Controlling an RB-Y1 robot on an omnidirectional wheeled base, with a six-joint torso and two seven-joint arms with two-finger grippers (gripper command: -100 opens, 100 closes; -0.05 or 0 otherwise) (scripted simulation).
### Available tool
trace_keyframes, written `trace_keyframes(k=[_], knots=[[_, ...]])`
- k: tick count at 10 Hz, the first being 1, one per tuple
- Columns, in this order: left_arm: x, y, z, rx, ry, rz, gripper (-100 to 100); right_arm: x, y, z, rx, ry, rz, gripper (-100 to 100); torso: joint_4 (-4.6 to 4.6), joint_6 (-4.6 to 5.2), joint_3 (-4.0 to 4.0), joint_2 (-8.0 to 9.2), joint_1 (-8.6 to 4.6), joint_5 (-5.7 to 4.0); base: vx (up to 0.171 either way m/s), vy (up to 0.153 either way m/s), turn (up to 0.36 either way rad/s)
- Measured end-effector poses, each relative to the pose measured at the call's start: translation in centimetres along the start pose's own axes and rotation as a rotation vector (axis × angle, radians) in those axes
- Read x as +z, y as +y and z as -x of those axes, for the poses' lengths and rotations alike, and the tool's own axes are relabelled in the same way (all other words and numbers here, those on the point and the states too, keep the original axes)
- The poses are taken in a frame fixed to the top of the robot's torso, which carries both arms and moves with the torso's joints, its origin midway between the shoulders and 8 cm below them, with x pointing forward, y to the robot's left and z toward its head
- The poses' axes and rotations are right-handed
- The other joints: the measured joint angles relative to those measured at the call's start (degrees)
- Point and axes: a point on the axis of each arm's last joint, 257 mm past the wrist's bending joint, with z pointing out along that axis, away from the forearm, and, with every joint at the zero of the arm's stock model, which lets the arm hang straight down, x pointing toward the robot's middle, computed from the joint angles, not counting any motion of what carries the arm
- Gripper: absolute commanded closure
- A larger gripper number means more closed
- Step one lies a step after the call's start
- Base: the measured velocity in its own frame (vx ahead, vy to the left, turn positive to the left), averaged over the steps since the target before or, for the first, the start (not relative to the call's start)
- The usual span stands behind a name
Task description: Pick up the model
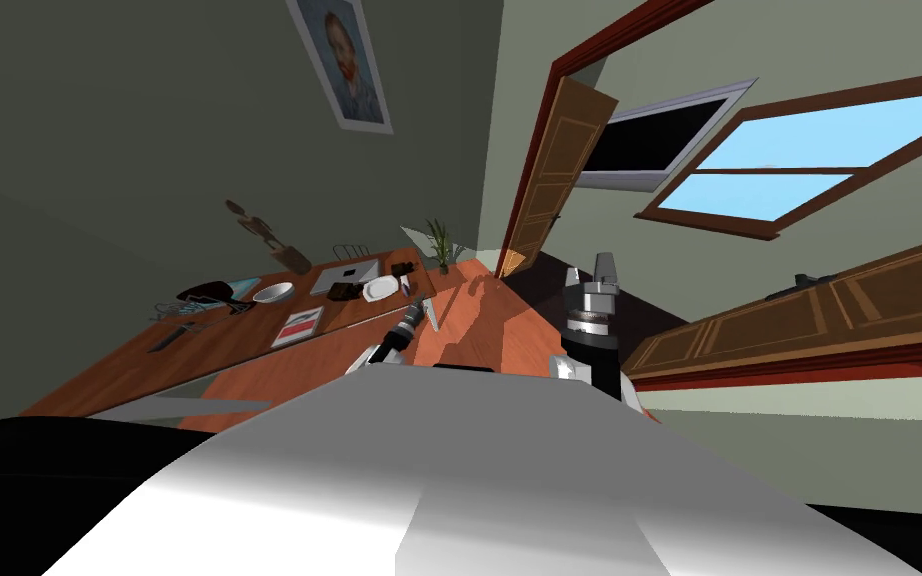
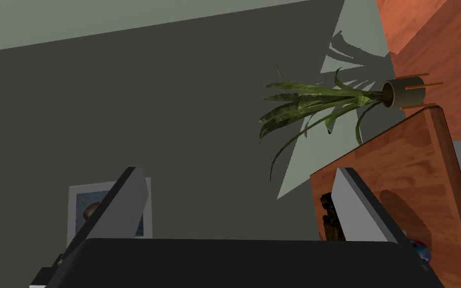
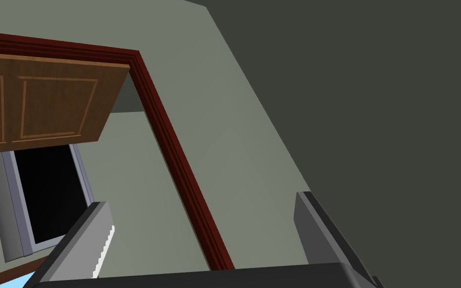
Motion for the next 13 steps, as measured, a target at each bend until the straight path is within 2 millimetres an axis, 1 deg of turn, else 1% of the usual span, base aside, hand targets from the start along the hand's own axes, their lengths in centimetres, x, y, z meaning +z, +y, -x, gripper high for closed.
trace_keyframes(k=[1,2,4,5,6,7,8,11,12,13], knots=[[0.0,1.0,0.0,0.006,0.005,0.031,-100,0.0,0.0,0.0,0.0,0.0,0.0,0,0.0,-0.02,-0.03,-0.06,0.02,0.0,-0.027,-0.034,-0.117],[-0.2,2.6,0.3,0.018,0.014,0.076,-100,0.0,0.0,0.0,0.0,0.0,0.0,0,-0.02,-0.01,-0.07,-0.13,0.05,0.01,-0.03,-0.034,-0.16],[-0.3,6.6,0.7,0.06,0.039,0.182,-100,0.0,0.0,0.0,0.0,0.0,0.0,0,-0.03,-0.01,-0.1,-0.18,0.07,0.01,-0.015,-0.026,-0.107],[-0.7,7.9,1.2,0.073,0.042,0.222,-100,0.0,0.0,0.0,0.0,0.0,0.0,0,-0.04,-0.04,-0.12,-0.22,0.12,0.02,0.006,-0.017,-0.078],[-0.8,9.9,1.7,0.093,0.048,0.271,-100,0.0,0.0,0.0,0.0,0.0,0.0,0,-0.05,-0.01,-0.16,-0.28,0.14,0.03,0.023,-0.013,-0.179],[-1.8,11.9,2.4,0.123,0.056,0.331,-100,0.0,0.0,0.0,0.0,0.0,0.0,0,-0.06,-0.02,-0.18,-0.32,0.16,0.03,0.044,0.002,-0.146],[-2.3,13.5,3.1,0.157,0.066,0.383,-100,0.0,0.0,0.0,0.0,0.0,0.0,0,-0.08,-0.02,-0.23,-0.41,0.2,0.04,0.036,0.006,-0.045],[-3.4,17.1,5.0,0.218,0.07,0.486,-100,0.0,0.0,0.0,0.0,0.0,0.0,0,-0.08,-0.04,-0.23,-0.4,0.21,0.04,0.039,0.002,-0.08],[-4.7,18.3,5.9,0.246,0.072,0.527,-100,0.0,0.0,0.0,0.0,0.0,0.0,0,-0.08,-0.04,-0.23,-0.42,0.21,0.04,0.037,0.006,-0.04],[-5.0,19.0,6.6,0.262,0.071,0.551,-100,0.0,0.0,0.0,0.0,0.0,0.0,0,-0.08,-0.04,-0.23,-0.41,0.22,0.04,0.038,0.005,-0.091]])
